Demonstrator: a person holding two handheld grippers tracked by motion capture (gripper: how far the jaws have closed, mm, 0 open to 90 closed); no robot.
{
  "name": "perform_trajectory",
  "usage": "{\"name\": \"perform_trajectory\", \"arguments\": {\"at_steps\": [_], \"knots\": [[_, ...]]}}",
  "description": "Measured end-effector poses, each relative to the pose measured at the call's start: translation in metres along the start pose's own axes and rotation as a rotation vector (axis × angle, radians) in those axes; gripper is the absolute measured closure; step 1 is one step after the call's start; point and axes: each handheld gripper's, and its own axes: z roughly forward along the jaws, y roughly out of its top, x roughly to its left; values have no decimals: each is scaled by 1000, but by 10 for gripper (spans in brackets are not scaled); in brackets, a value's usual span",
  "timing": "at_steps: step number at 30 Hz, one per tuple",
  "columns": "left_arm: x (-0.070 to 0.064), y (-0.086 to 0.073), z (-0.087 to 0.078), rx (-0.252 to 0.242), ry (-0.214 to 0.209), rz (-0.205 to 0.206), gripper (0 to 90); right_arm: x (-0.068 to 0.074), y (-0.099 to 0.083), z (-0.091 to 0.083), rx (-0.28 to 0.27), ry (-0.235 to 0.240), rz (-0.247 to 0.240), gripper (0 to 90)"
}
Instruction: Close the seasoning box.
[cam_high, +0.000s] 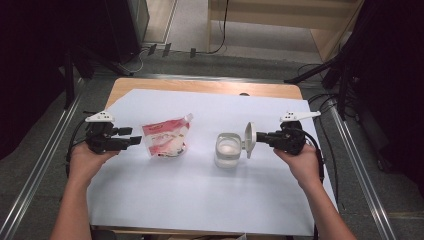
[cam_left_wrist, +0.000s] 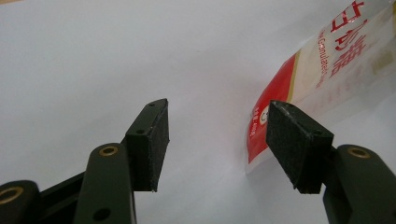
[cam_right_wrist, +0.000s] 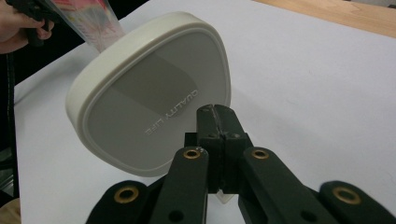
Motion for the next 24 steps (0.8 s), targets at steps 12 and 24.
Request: {"name": "perform_trajectory", "arguments": {"at_steps": [12,24], "knots": [[-2,0,0,-14,3,-9,415,6,2,7,-3,11,-5,900],[-1,0,1,-2,-7,-7,415,19,8,19,15,20,-32,900]]}}
